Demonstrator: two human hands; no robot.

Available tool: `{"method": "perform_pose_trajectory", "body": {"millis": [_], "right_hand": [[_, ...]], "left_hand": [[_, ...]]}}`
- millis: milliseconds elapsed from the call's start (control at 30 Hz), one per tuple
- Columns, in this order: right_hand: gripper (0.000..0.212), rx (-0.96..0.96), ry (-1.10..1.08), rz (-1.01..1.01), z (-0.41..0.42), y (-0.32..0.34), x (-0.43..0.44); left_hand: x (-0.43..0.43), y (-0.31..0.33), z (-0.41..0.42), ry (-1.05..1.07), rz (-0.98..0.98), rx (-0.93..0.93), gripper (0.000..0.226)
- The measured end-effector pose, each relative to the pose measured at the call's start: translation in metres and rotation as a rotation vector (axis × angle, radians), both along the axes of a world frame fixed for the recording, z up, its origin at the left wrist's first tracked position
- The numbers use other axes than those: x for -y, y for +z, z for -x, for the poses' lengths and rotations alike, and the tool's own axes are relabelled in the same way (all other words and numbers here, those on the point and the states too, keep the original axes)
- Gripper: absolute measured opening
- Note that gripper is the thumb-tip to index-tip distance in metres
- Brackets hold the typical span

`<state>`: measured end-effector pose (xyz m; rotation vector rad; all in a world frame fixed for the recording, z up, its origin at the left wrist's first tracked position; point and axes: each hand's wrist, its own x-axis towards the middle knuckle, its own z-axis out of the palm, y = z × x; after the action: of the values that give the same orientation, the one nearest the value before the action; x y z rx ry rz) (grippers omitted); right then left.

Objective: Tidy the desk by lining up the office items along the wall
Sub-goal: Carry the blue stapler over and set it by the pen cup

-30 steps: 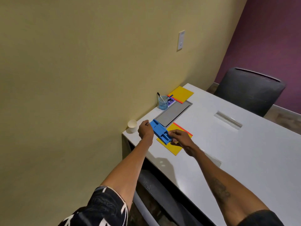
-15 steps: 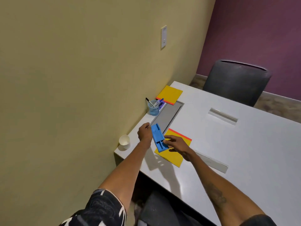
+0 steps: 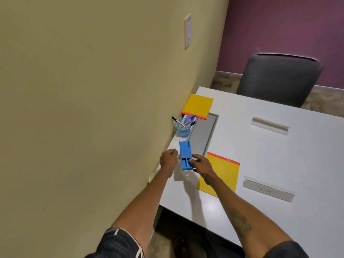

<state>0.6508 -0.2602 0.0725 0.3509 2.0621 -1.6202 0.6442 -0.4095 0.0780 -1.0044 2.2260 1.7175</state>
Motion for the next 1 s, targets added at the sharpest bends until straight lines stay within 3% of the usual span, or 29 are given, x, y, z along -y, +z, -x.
{"method": "perform_pose_trajectory", "body": {"millis": [233,400,1000], "right_hand": [[0.038,-0.019,-0.080,-0.037,0.021,-0.014,0.035],[0.038,-0.041,-0.076,-0.131,0.042,-0.043,0.049],[0.031,-0.017,0.006,-0.118,0.069,-0.066,0.084]], "left_hand": [[0.018,-0.015,0.023,-0.109,-0.011,-0.004,0.007],[0.026,-0.024,0.043,-0.154,0.073,-0.037,0.032],[0.036,-0.064,0.079,-0.269,0.174,0.115,0.036]]}}
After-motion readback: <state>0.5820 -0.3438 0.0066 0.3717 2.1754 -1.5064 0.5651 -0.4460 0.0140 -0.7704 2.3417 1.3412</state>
